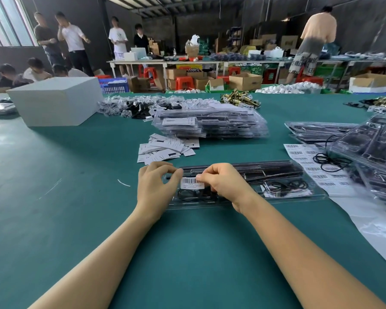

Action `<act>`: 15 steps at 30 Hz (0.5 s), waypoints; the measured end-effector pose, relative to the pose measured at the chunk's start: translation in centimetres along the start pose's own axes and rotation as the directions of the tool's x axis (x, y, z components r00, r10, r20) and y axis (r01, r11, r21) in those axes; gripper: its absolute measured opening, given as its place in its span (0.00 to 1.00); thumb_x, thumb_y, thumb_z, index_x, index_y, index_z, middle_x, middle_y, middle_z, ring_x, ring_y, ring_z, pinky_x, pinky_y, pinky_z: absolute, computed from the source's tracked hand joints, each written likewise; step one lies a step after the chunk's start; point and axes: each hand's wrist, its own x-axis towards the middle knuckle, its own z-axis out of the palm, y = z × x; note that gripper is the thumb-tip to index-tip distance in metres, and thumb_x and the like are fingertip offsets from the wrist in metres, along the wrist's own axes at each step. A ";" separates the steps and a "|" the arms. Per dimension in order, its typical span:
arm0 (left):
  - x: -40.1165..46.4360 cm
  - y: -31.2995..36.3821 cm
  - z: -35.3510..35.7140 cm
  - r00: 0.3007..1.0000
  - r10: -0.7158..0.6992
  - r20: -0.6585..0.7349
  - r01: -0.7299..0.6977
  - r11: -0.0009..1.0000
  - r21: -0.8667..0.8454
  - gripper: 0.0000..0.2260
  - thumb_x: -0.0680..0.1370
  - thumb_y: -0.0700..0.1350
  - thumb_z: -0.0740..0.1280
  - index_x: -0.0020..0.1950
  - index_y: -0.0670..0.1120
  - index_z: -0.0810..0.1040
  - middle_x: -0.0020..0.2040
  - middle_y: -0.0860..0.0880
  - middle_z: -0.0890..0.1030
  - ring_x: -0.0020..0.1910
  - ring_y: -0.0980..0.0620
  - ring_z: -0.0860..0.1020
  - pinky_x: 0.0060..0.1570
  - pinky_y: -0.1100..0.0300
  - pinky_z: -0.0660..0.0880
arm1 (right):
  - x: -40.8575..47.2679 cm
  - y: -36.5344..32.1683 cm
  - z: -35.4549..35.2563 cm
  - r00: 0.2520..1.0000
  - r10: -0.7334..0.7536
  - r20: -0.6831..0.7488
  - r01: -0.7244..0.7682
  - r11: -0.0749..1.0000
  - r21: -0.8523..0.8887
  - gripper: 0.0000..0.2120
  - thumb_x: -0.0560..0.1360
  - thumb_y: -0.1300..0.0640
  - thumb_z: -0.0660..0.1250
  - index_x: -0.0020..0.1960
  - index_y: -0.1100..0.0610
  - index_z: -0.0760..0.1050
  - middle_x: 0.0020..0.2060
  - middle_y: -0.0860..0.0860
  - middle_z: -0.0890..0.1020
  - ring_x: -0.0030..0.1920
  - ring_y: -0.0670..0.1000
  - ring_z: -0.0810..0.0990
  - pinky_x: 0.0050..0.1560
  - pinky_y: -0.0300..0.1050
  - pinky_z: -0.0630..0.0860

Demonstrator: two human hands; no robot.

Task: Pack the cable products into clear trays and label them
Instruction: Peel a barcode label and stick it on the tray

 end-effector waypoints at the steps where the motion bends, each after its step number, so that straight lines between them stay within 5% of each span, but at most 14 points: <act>1: -0.2 0.2 0.1 0.999 0.036 0.027 -0.036 0.999 -0.003 0.07 0.76 0.49 0.69 0.38 0.56 0.79 0.47 0.60 0.77 0.57 0.57 0.64 0.51 0.73 0.58 | -0.1 0.0 -0.1 1.000 0.001 0.017 -0.001 1.000 0.018 0.08 0.73 0.55 0.71 0.36 0.53 0.76 0.28 0.45 0.77 0.25 0.39 0.71 0.26 0.32 0.65; 9: -0.7 0.7 0.3 0.989 0.139 0.052 -0.141 0.989 0.036 0.06 0.74 0.44 0.71 0.37 0.49 0.78 0.46 0.56 0.77 0.55 0.54 0.67 0.50 0.79 0.58 | 0.1 0.4 -0.8 0.998 -0.002 0.058 -0.003 0.996 0.085 0.07 0.73 0.57 0.72 0.38 0.56 0.75 0.32 0.49 0.79 0.29 0.42 0.73 0.23 0.34 0.64; 15: -0.9 0.9 0.4 0.986 0.166 0.020 -0.167 0.982 0.088 0.04 0.76 0.44 0.69 0.43 0.47 0.82 0.47 0.53 0.75 0.54 0.52 0.67 0.50 0.68 0.58 | 0.1 0.8 -1.2 0.992 -0.125 -0.030 0.125 0.992 -0.011 0.07 0.73 0.54 0.72 0.38 0.53 0.77 0.32 0.46 0.80 0.35 0.45 0.76 0.34 0.36 0.72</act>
